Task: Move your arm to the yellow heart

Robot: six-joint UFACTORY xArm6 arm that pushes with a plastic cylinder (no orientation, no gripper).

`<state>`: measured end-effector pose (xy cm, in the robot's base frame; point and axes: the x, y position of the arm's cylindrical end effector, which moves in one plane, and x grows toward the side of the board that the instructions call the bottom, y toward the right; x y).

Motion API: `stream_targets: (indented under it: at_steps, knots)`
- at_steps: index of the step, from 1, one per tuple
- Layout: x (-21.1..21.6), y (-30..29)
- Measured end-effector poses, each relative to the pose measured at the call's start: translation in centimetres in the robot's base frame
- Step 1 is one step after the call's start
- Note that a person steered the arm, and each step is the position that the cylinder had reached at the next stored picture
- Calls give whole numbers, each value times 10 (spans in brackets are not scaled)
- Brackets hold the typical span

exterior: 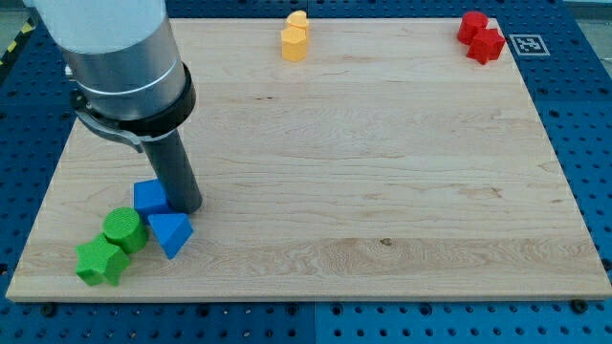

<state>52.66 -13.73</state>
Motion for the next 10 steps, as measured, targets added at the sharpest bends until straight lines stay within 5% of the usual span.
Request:
stream_targets:
  at_steps: [2,5,7,10]
  knots:
    - [-36,45]
    - [-234,242]
    - [-335,246]
    - [-335,207]
